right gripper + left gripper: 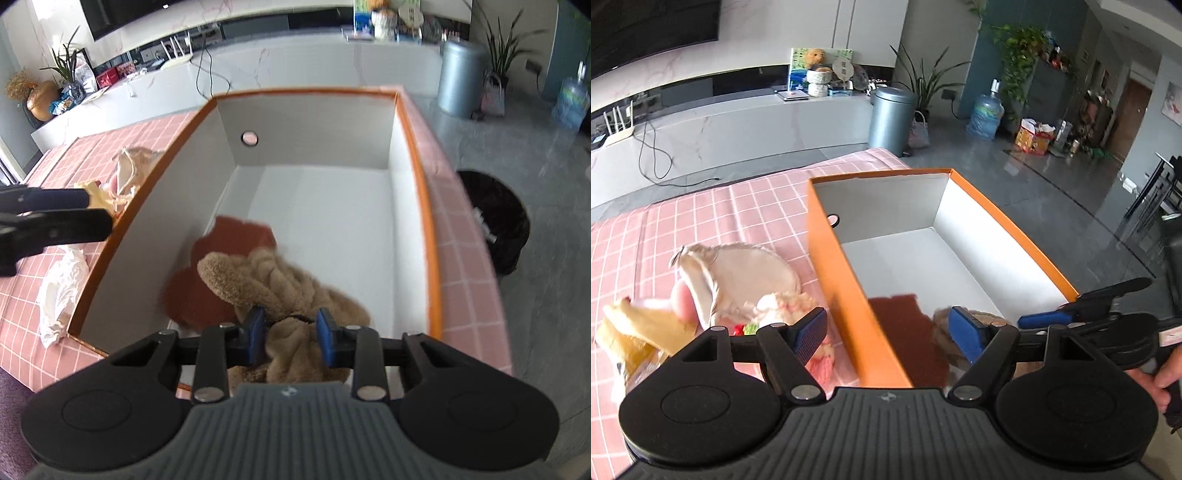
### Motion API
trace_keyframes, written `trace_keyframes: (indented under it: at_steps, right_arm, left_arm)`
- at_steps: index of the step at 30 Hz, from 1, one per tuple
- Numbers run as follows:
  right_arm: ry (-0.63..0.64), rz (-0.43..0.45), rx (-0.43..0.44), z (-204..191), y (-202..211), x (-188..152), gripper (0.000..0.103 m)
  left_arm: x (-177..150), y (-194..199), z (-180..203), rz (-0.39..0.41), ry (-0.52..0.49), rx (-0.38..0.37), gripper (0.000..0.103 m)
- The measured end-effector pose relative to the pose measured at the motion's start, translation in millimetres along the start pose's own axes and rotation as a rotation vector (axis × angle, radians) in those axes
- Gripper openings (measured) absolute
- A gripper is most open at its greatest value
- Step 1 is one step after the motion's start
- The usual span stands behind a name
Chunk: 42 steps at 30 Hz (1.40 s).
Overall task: Organize soft objects
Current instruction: 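Carry both items over the orange box and open both grippers to drop them, then withdraw both grippers from the box back toward the table items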
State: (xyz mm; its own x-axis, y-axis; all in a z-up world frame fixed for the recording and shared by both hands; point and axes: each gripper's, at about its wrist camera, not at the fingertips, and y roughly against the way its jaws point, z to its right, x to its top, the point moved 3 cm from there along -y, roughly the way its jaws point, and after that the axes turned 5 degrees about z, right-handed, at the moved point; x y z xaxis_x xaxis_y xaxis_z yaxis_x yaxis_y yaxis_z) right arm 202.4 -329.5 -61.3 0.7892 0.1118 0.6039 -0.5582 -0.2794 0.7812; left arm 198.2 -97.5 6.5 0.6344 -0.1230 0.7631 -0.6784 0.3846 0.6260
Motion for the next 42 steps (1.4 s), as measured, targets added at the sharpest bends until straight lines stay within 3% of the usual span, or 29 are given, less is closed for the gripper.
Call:
trace_keyframes:
  at_steps: [1,2,6,13,17,20,24,29,32,37,42]
  right_arm:
    - [-0.017,-0.015,0.009,0,-5,-1,0.012]
    - [-0.046,-0.035,0.017,0,-11,-3,0.008]
    - [-0.143,-0.054,0.038,-6,-21,-2,0.008]
    - [-0.110,-0.066,0.009,-19,-23,1,0.008]
    - [-0.069,-0.003,-0.010,-24,-2,-4,0.016]
    - [-0.025,0.087,-0.028,-33,18,-5,0.035]
    - [0.007,0.217,-0.035,-52,44,-11,0.042]
    - [0.052,0.366,-0.015,-87,70,-23,0.066]
    - [0.054,0.425,0.004,-105,75,-29,0.067]
    - [0.090,0.507,0.015,-137,80,-39,0.067]
    - [0.175,0.545,0.041,-175,78,-56,0.068]
  left_arm:
    - [0,1,-2,0.002,0.005,0.000,0.088]
    - [-2,2,-5,0.003,0.011,0.002,0.088]
    - [-11,6,-11,0.005,0.041,0.021,0.087]
    - [-25,10,-18,0.003,0.084,0.026,0.087]
    - [-30,15,-17,0.022,0.075,0.031,0.087]
    - [-33,22,-14,0.054,0.068,0.040,0.082]
    - [-39,31,-12,0.087,0.078,0.030,0.081]
    - [-48,54,-20,0.184,0.095,0.063,0.080]
    - [-54,70,-29,0.230,0.131,0.089,0.080]
    - [-67,92,-55,0.237,0.250,0.106,0.078]
    - [-90,113,-77,0.275,0.295,0.165,0.059]
